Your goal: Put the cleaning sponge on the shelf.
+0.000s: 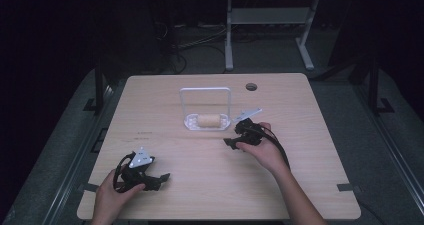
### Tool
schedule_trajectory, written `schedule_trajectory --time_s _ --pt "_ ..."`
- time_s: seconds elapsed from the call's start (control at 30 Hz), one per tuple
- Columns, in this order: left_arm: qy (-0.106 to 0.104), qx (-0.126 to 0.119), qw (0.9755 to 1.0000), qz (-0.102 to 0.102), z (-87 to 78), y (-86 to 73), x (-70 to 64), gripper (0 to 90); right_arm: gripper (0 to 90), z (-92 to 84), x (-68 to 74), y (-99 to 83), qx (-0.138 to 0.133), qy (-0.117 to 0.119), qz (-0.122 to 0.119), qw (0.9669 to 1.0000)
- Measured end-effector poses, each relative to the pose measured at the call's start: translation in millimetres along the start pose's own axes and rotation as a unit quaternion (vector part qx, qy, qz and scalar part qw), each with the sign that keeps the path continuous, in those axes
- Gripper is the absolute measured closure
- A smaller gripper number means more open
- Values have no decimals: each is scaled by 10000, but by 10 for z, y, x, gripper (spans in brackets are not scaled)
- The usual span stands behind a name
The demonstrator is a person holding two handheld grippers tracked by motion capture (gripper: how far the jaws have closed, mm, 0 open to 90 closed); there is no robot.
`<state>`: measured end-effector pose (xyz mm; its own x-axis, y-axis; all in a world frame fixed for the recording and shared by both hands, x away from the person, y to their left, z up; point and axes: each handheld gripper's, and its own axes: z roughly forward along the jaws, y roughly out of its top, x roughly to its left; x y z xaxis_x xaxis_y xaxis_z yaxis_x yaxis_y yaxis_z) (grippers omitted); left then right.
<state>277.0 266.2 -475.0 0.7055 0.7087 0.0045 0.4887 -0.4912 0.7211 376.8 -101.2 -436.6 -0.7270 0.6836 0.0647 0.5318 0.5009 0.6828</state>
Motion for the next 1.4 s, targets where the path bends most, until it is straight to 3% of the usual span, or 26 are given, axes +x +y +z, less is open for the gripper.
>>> schedule_trajectory --time_s 0.47,0.93,1.4 --pt "2 3 10000 21 0 -1 3 131 298 -194 -38 -407 -126 -69 137 9998" --pt "3 3 10000 22 0 -1 3 131 191 -431 -16 -836 -146 -283 242 9992" --pt "2 5 10000 24 0 -1 3 131 159 -616 34 -1215 -222 -524 461 9973"
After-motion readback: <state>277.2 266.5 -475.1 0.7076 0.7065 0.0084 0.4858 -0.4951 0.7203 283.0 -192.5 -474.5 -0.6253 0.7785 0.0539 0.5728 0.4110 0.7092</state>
